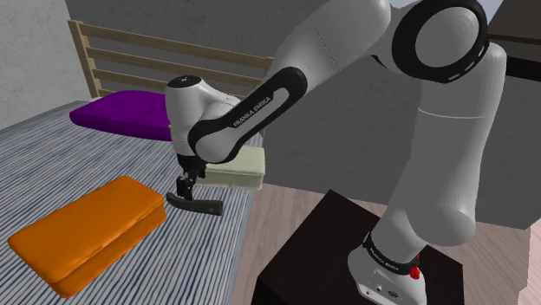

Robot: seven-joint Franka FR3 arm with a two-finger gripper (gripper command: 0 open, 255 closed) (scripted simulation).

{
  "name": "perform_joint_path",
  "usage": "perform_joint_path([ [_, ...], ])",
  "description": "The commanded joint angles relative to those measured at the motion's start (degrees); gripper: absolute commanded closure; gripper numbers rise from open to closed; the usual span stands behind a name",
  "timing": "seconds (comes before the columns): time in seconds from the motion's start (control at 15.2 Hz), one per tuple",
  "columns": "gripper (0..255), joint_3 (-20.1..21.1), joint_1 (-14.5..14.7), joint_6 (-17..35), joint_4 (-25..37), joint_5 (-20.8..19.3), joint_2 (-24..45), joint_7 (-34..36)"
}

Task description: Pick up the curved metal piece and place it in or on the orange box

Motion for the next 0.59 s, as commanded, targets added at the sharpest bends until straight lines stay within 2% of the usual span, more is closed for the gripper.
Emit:
perform_joint_path([
  [0.0, 0, -0.1, 1.1, 0.7, 3.1, -1.5, 4.5, 0.4],
  [0.13, 0, -0.1, 1.9, 1.1, 4.9, -2.3, 7.1, 0.6],
  [0.53, 0, -1.2, 2.4, 4.4, 5.0, -3.8, 10.6, 1.6],
])
